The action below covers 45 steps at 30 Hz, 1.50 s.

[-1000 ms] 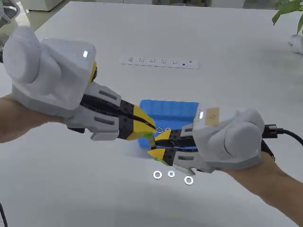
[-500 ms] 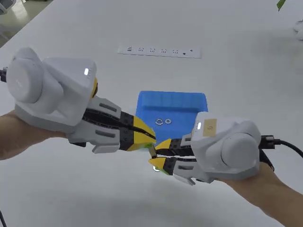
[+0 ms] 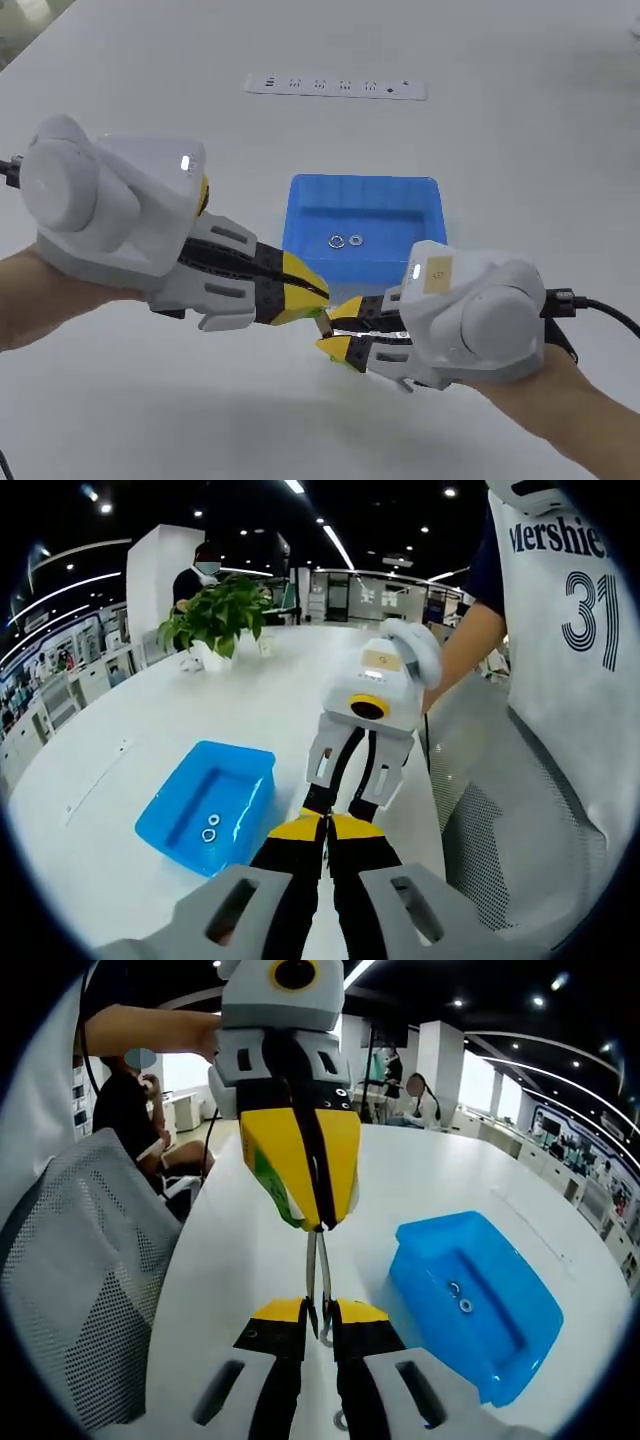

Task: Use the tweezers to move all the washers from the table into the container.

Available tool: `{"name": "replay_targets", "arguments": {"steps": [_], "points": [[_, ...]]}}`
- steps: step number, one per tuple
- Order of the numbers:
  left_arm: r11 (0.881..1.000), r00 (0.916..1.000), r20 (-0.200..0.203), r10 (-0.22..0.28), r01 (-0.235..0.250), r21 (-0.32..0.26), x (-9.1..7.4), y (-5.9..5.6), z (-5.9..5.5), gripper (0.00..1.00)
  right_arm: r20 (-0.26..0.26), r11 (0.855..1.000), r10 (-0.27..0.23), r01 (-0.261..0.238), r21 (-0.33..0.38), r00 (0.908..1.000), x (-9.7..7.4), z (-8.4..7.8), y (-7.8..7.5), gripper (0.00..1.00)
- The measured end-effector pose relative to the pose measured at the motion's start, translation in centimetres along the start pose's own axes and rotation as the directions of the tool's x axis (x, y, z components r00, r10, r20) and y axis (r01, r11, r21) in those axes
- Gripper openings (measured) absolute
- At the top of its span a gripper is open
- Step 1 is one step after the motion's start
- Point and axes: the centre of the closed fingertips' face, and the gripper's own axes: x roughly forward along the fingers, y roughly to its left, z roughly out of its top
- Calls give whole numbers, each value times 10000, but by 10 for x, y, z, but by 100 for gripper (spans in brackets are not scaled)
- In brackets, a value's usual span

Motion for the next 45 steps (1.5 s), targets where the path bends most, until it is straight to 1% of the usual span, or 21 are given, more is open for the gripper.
{"name": "replay_targets", "arguments": {"steps": [6, 11, 16, 24, 31, 33, 36, 40, 45], "points": [[10000, 10000, 23, 43, -43, -37, 2, 3, -1, 5, -11, 10000, -3, 3, 64, 10000, 1, -2, -4, 11], [10000, 9999, -109, -38, 38, -3, 4, 2, -4, 5, -78, 9999, 86, -86, 64, 9999, 4, -4, -1, 11], [10000, 9999, -145, -37, 37, -17, 6, 2, -6, 5, -132, 9999, 94, -93, 79, 9999, 5, -7, -1, 11], [10000, 10000, -86, 8, -9, -10, 6, 1, -5, 5, -85, 9998, 77, -76, 203, 9999, 4, -7, 0, 11], [10000, 9999, -84, -79, 79, -31, 7, -3, -5, 6, -118, 9990, 154, -149, 416, 9998, 2, -8, 0, 12], [10000, 10000, -67, -68, 68, -44, 8, -2, -5, 6, -142, 9991, 163, -157, 392, 9998, 2, -9, 0, 12], [9999, 9999, -57, -95, 94, -84, 8, -1, -4, 6, -139, 9998, 144, -142, 140, 9998, 2, -9, 1, 11], [9998, 9999, -3, -133, 133, -167, 9, -1, -4, 6, -72, 9993, 150, -147, 355, 9999, 1, -9, 0, 10], [9992, 9998, 67, -186, 188, -360, 8, -2, -3, 6, -138, 9996, 181, -178, 233, 9997, 0, -8, 2, 10]]}}
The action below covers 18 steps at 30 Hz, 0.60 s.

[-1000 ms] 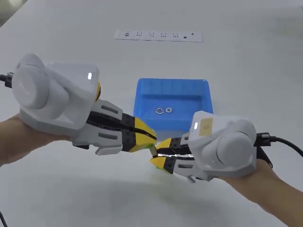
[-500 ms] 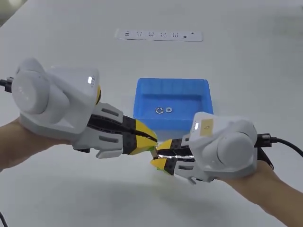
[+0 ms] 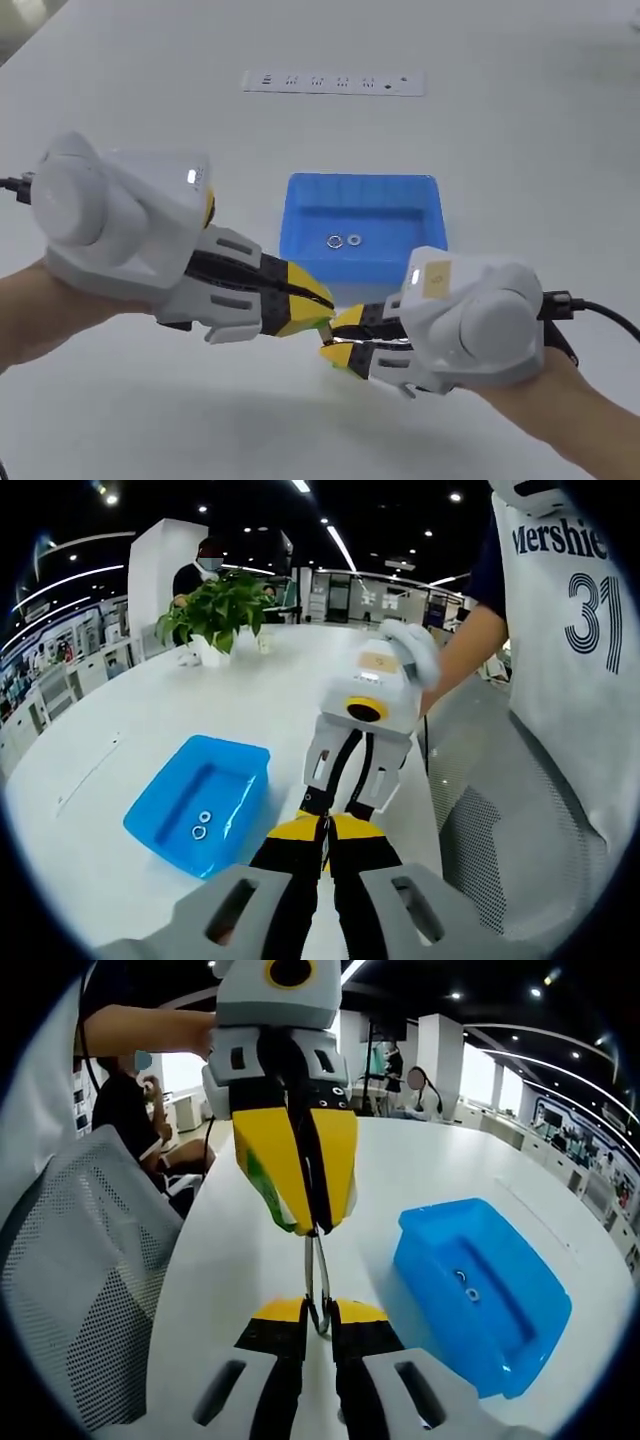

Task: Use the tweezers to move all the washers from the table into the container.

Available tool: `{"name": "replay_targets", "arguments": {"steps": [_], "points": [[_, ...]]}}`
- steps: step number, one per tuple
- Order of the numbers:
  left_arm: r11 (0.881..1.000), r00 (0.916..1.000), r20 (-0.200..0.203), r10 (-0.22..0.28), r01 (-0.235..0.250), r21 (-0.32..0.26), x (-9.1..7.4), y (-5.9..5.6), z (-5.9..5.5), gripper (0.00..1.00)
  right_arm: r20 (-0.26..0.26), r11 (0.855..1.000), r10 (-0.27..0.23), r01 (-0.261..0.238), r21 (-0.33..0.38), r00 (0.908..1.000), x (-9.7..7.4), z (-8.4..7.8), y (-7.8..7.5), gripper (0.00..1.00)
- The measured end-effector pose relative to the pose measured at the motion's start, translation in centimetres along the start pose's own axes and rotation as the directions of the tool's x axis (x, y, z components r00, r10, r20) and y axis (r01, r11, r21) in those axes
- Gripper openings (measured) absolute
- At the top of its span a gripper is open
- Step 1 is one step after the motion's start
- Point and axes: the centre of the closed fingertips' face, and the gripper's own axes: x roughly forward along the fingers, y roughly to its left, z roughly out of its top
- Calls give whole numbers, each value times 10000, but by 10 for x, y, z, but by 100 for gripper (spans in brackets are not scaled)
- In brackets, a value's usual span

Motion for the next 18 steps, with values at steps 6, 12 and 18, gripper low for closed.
{"name": "replay_targets", "arguments": {"steps": [6, 12, 18], "points": [[9999, 10000, -28, -16, 17, 103, -4, -1, 6, 6, 99, 10000, -83, 84, -27, 9999, -3, 6, 0, 10], [9992, 10000, -54, -24, 26, 396, -11, -2, 15, 6, 227, 9996, -199, 204, -191, 9995, -9, 16, -2, 10], [9954, 9999, -160, 34, -19, 959, -18, 5, 31, 5, 434, 9981, -469, 486, -379, 9980, -16, 31, -12, 10]]}}
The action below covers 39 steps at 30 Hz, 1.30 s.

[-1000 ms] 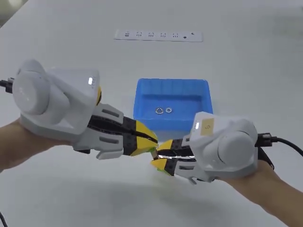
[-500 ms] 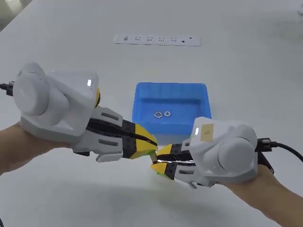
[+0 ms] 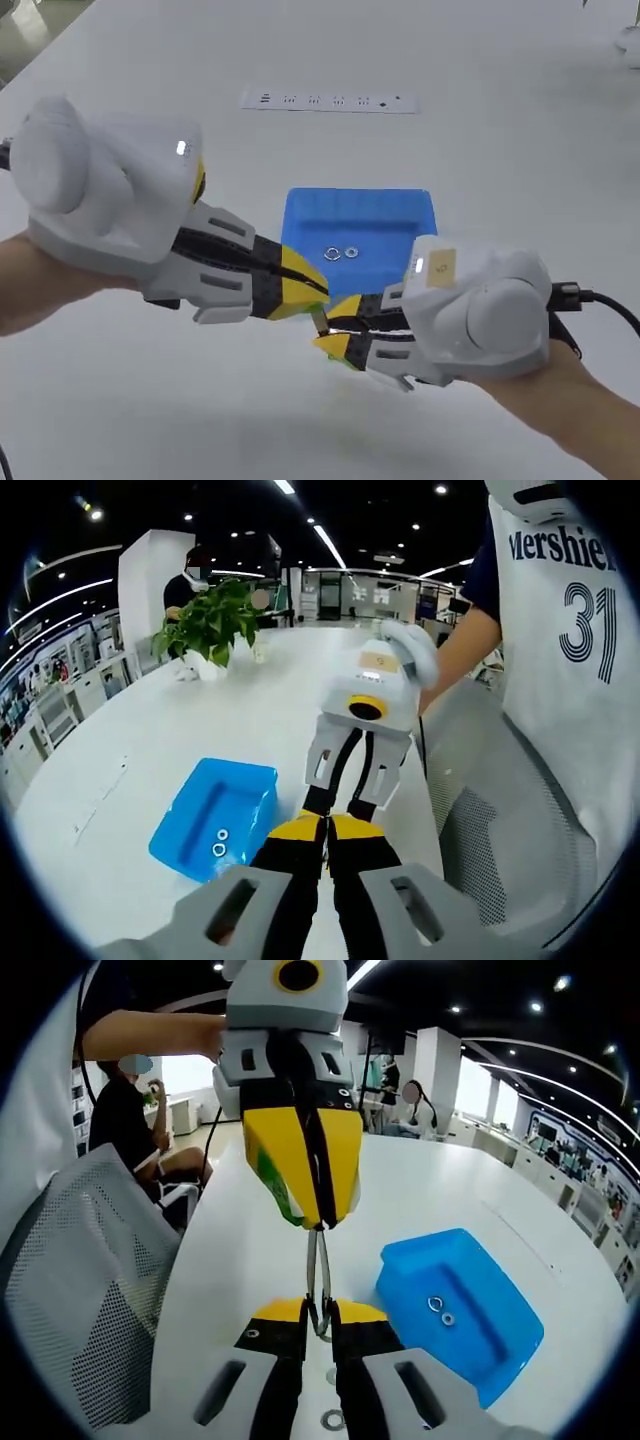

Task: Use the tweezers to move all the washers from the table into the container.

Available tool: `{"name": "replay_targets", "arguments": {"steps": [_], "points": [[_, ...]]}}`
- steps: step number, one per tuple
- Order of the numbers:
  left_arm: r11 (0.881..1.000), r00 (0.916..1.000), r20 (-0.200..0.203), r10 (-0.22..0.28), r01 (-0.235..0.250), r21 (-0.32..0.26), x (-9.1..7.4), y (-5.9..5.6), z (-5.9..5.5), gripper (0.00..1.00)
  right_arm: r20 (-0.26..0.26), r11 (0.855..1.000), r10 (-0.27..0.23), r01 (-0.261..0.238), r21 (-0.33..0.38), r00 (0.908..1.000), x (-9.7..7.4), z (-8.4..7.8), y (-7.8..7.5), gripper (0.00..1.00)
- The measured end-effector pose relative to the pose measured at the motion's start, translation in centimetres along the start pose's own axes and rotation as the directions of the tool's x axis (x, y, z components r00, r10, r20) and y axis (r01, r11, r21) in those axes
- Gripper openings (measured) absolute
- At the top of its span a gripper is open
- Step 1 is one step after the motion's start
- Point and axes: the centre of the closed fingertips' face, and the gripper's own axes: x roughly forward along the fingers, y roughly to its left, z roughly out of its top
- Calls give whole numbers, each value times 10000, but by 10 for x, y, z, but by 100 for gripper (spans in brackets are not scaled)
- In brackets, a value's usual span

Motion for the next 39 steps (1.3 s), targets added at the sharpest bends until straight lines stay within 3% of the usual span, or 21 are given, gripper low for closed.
{"name": "replay_targets", "arguments": {"steps": [13, 20, 31, 39], "points": [[9945, 9997, 127, 186, -198, 1032, -13, 27, 36, 5, 415, 9950, -803, 826, -555, 9959, -18, 31, -40, 10], [9900, 9998, 102, 141, -154, 1402, -9, 47, 44, 5, 414, 9909, -1100, 1128, -729, 9931, -19, 35, -64, 10], [9894, 10000, 30, -80, 75, 1453, 17, 81, 38, 5, 19, 9885, -1436, 1435, -468, 9896, -13, 11, -102, 10], [9947, 9993, -160, -338, 352, 970, 41, 98, 14, 6, -575, 9917, -1285, 1277, -179, 9900, 2, -17, -114, 10]]}}
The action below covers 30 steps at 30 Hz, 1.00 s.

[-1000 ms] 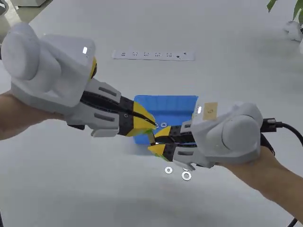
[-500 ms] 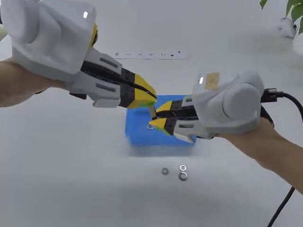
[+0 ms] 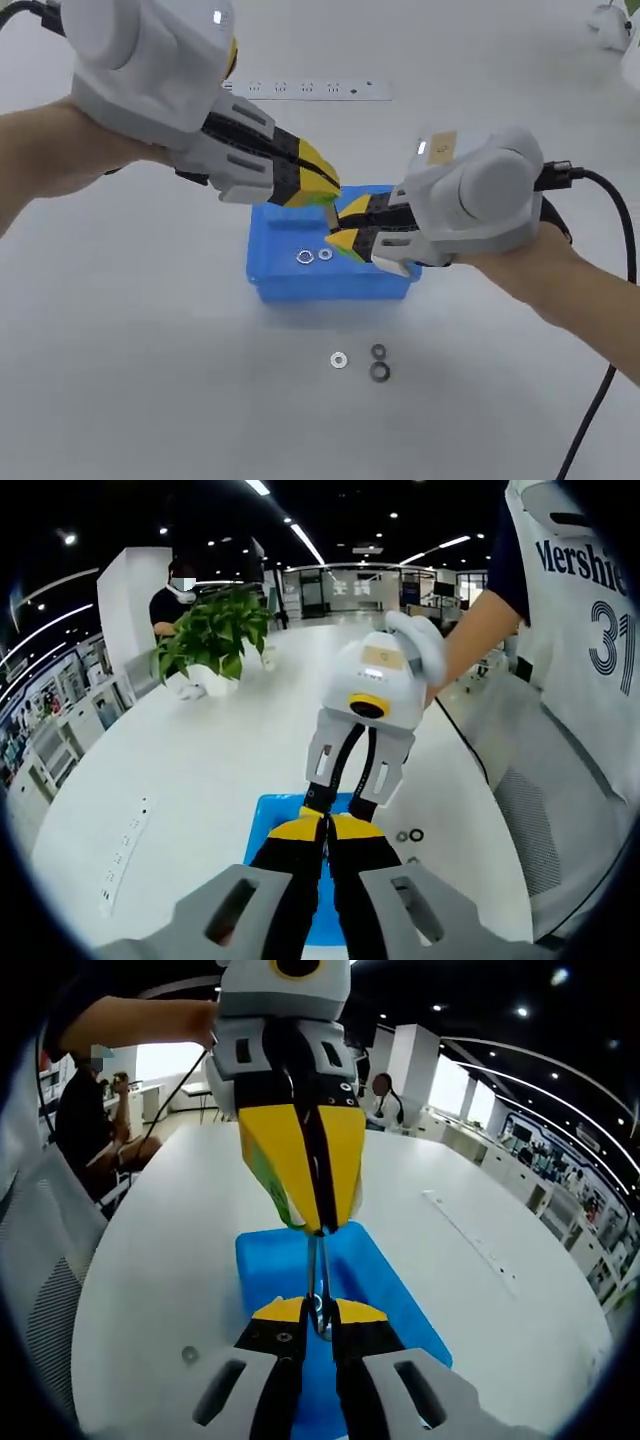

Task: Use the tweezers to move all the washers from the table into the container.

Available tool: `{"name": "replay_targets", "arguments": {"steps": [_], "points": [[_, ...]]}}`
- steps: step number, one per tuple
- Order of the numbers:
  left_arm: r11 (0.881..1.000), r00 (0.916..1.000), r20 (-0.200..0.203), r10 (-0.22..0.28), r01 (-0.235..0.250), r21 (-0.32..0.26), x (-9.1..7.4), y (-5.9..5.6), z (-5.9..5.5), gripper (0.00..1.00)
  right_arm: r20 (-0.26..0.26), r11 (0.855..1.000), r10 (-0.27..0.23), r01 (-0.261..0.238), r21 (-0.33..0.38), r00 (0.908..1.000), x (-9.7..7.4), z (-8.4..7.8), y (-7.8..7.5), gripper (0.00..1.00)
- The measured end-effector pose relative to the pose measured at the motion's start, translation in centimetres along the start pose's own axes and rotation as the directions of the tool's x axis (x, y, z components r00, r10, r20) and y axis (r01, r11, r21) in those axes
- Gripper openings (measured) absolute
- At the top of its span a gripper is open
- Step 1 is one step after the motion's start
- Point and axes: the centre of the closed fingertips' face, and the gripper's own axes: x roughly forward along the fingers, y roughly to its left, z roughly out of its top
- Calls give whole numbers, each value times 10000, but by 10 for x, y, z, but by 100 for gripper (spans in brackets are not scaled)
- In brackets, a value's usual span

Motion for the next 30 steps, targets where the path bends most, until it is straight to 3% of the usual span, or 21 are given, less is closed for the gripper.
{"name": "replay_targets", "arguments": {"steps": [6, 14, 21, 30], "points": [[9993, 9999, 69, -144, 146, -333, 11, 2, -11, 6, -385, 9996, 86, -76, 268, 9992, 5, -16, 0, 10], [9993, 9997, 88, -215, 218, -294, 11, 1, -9, 6, -503, 9995, -28, 44, 308, 9987, 3, -17, 0, 11], [9998, 9998, 54, -171, 171, -87, 5, -4, -2, 5, -384, 9999, -65, 69, 112, 9992, -2, -11, 1, 11], [9995, 10000, -10, 48, -48, 315, -10, -15, 17, 5, -41, 9995, -254, 254, -161, 9997, -15, 7, 6, 11]]}}
